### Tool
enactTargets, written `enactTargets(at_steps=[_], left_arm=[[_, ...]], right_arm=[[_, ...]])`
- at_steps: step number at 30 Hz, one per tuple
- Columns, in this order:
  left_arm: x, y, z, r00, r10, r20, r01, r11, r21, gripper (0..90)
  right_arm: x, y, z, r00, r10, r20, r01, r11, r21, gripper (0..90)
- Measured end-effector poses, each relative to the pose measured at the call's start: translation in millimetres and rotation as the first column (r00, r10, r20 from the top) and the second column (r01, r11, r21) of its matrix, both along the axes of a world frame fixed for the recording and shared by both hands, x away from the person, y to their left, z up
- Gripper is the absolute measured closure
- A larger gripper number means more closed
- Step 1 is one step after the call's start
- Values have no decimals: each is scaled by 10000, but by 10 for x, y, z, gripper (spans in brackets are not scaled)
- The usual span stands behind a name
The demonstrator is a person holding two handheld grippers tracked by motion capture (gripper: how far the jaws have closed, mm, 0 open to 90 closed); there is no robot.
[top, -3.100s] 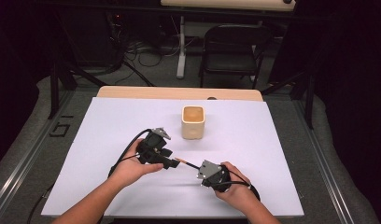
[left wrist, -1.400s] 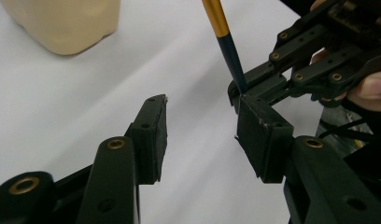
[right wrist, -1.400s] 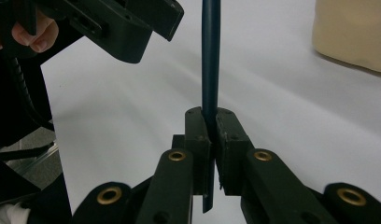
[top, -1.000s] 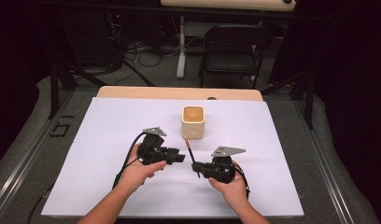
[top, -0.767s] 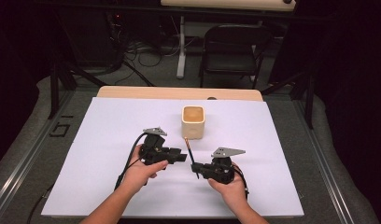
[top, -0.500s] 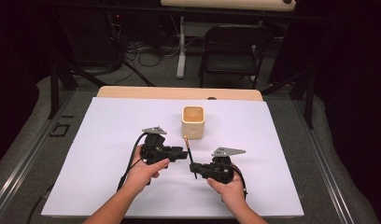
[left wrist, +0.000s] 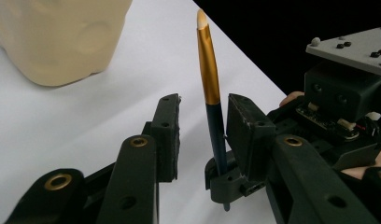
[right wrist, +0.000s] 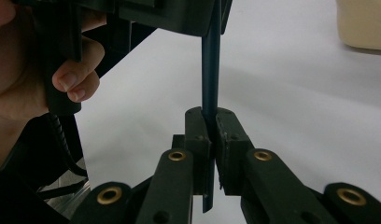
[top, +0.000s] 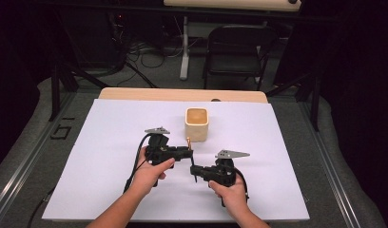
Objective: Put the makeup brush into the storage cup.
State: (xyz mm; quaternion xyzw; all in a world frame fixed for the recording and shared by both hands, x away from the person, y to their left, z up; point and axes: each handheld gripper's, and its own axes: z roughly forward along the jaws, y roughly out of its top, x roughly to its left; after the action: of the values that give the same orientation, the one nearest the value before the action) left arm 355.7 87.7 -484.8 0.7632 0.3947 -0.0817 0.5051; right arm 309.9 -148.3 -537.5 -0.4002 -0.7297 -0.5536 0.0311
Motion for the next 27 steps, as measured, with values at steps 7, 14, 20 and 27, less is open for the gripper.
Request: enactTargets(at_steps=[7,14,20,27], left_arm=[[32,4,-7,9997,208,-116,-210,9996,-185,685],[62,3,-2,9995,264,-200,-268,9994,-212,707],[73,-6,12,9992,351,-200,-357,9989,-302,729],[94,-13,15,9987,392,-336,-407,9982,-443,756]], right_arm=[[3,8,-27,10000,74,-53,-75,9999,-105,848],[9,12,-35,9999,86,-92,-87,9998,-175,847],[8,16,-36,9999,122,-58,-124,9997,-189,847],[9,13,-36,9999,97,-77,-99,9998,-199,848]])
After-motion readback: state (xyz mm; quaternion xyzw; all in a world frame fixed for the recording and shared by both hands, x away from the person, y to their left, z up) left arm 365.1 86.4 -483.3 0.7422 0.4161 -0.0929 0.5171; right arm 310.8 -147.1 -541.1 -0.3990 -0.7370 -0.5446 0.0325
